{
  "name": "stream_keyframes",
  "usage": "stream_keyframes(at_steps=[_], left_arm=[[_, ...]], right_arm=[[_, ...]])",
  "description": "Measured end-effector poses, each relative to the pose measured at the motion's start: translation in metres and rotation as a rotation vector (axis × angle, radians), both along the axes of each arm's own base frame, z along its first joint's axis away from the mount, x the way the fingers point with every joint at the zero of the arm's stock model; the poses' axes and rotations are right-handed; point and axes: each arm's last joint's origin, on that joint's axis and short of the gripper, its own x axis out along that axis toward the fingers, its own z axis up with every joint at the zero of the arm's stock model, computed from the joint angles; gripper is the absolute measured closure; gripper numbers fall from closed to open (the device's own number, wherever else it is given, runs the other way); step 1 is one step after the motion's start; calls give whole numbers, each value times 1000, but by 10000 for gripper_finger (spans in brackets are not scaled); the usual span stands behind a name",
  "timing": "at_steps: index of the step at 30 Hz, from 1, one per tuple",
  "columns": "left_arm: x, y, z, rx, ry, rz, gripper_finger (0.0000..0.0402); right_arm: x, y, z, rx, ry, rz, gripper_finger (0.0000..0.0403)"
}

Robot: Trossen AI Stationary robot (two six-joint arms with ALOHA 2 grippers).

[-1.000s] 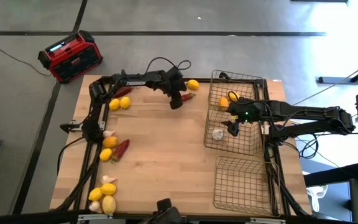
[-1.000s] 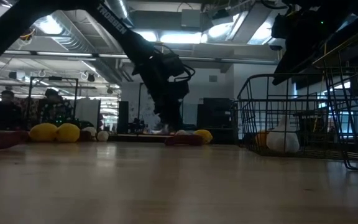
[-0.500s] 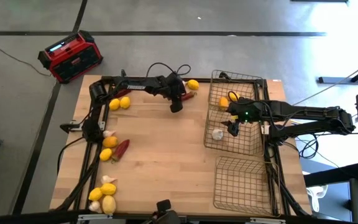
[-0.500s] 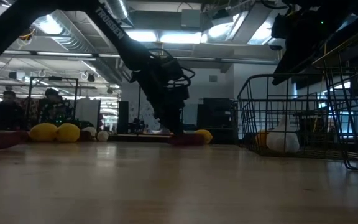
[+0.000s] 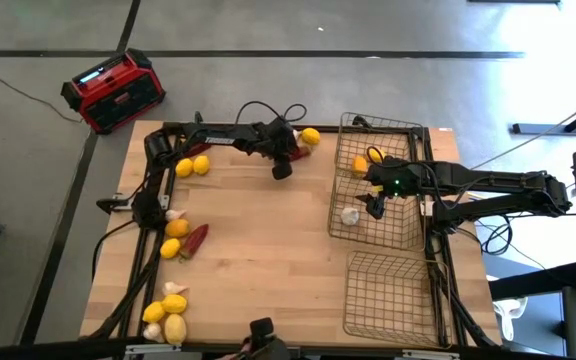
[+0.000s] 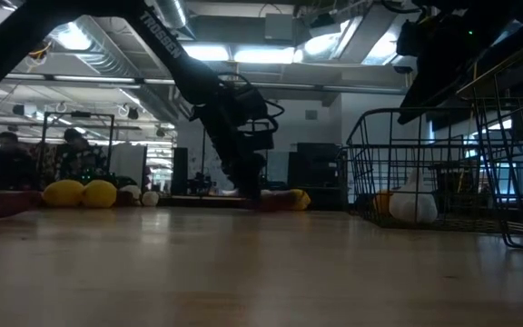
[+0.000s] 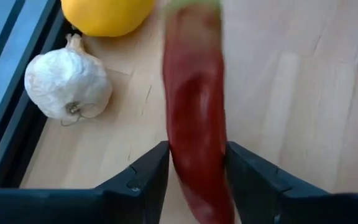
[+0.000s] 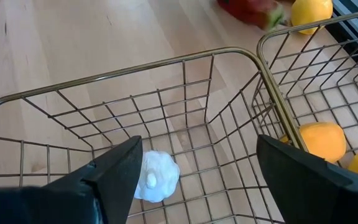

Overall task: Sort produce into baskets
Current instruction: Put the red chili pepper into the bottom wire basket

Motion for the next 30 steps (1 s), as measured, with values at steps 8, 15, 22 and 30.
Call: stream_keyframes(at_steps=[8,15,22,30], left_arm=[[0,0,1,12,10,-51,353],[5,-4,6,27,-22,-49,365],[4,-20,33,61,-39,-86,386],[-8,-39,80,82,-78,-110,396]], right_arm=[[0,-1,0,-35,9,-1,94],[0,-1,0,-36,9,-1,94],[0,-1,0,-36,9,0,94],[1,-1,1,-37,-1,0,94]])
